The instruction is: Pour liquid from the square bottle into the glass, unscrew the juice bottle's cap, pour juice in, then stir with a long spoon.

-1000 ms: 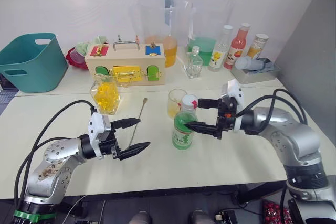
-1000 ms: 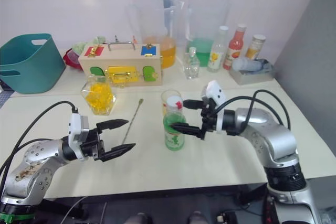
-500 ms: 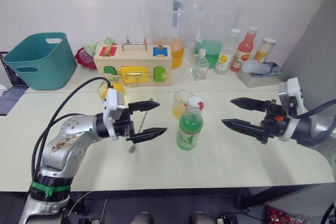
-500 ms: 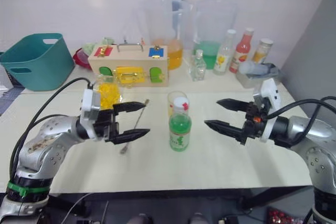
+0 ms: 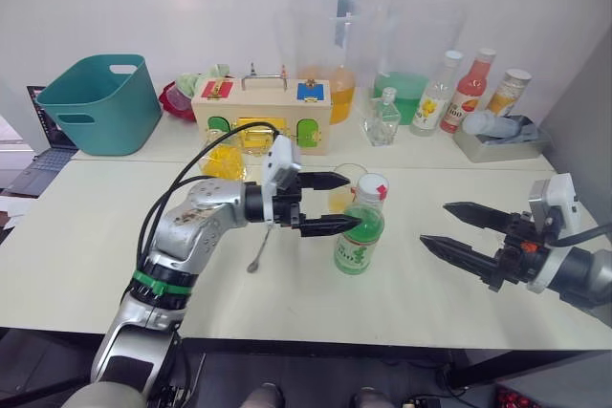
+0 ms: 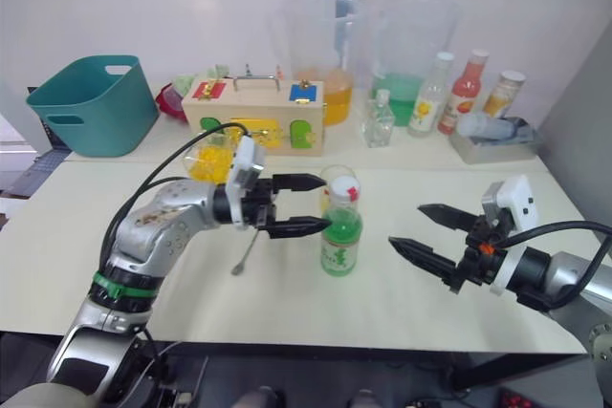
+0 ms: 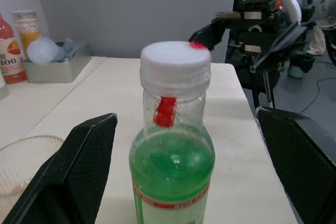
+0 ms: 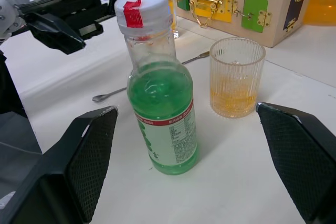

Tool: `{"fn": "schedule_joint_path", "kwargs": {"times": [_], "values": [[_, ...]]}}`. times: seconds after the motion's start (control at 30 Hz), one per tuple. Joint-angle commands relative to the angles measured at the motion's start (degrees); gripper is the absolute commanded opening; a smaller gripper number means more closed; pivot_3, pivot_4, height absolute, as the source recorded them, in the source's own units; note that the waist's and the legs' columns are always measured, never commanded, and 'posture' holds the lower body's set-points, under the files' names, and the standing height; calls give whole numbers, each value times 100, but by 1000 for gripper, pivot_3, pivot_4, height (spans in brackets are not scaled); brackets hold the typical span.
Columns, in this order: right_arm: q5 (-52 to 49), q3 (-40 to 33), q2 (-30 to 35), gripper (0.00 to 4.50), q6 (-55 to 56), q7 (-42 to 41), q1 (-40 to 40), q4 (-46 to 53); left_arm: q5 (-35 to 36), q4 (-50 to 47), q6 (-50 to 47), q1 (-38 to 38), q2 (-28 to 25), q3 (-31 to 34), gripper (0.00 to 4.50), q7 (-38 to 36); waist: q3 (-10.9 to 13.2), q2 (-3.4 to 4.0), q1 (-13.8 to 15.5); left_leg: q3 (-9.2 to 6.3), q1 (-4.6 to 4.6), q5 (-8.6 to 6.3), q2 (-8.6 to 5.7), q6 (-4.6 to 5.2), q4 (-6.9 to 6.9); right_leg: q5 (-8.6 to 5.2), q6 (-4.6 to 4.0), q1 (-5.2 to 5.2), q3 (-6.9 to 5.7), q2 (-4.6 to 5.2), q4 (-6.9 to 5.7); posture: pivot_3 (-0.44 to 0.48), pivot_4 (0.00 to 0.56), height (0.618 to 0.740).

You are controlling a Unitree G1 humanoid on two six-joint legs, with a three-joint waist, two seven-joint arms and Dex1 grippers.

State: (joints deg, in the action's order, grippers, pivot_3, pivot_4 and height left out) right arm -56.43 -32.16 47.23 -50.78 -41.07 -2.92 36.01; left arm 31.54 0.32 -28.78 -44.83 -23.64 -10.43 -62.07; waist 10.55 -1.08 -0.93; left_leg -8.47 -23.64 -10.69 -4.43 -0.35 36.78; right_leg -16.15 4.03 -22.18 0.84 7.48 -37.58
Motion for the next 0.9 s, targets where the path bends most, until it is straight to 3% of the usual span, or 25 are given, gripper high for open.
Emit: {"fn": "schedule_joint_path", "kwargs": {"times": [0.03, 0.47, 0.77, 0.9], "values": [[-156, -171, 17, 4484, 149, 180, 42, 229, -112, 166, 121, -189, 113, -57, 4500, -190, 0, 0, -18, 6, 4, -2, 2, 4, 0, 0, 0, 0, 3, 0, -3, 0, 150, 740], [-270, -115, 56, 4484, 385, 363, 143, 311, -796, 1204, 802, -607, 663, -322, 4500, -591, 1, -2, 14, 14, 0, -6, 4, 9, 2, 0, 0, -4, 5, -1, 0, 0, 150, 740], [-273, -39, 84, 4500, 525, 315, 210, 283, -876, 1243, 793, -609, 914, -269, 1591, -621, 1, -2, 20, 15, 2, -5, 3, 9, 3, 0, 1, -3, 7, -1, -1, 0, 150, 740], [-311, 68, 131, 4500, 535, 310, 147, 261, -926, 1259, 811, -606, 921, -260, 1311, -631, 1, -2, 20, 16, 1, -5, 3, 9, 3, 0, 1, -3, 7, -1, -1, 0, 150, 740]]}}
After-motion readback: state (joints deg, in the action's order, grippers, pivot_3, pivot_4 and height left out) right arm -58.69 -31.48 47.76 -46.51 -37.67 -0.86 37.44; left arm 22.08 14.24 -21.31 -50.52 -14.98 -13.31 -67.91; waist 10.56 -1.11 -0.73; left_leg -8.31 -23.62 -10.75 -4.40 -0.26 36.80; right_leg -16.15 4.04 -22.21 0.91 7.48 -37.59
